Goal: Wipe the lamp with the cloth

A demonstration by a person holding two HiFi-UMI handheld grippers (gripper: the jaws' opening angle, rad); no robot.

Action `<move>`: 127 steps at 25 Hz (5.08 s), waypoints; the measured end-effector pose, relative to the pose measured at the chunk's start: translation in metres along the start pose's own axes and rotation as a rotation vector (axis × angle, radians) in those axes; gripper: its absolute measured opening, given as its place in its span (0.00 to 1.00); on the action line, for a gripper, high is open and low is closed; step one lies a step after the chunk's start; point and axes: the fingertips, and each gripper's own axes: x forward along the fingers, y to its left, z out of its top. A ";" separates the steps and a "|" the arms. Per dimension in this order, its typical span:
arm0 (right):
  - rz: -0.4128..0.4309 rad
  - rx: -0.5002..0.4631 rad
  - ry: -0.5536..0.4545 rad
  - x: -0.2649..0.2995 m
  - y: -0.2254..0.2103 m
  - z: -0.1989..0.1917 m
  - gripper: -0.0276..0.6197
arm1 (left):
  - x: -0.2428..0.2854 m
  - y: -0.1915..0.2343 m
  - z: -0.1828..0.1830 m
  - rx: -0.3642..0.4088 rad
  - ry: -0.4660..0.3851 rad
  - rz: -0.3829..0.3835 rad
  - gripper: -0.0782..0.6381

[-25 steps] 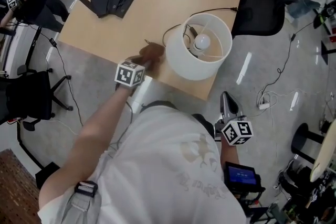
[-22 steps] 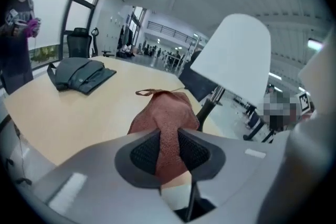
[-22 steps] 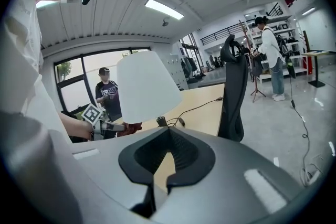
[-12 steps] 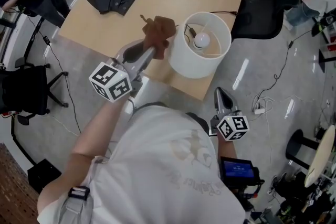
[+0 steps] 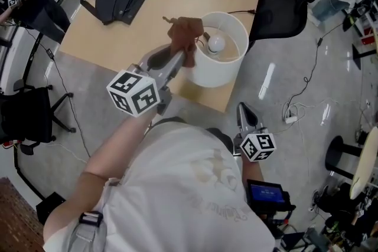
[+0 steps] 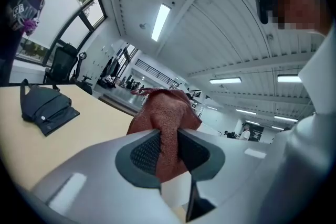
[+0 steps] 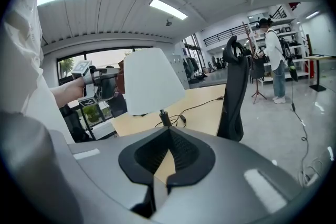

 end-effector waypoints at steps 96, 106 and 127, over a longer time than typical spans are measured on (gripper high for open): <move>-0.182 0.179 -0.078 -0.045 -0.142 -0.002 0.06 | 0.181 0.084 -0.063 0.526 0.849 -0.342 0.25; -0.150 0.175 -0.102 -0.029 -0.147 0.009 0.06 | 0.187 0.027 0.029 0.598 0.692 -0.470 0.25; -0.217 0.236 -0.099 -0.035 -0.160 -0.005 0.06 | 0.201 -0.022 -0.039 0.734 1.068 -0.828 0.25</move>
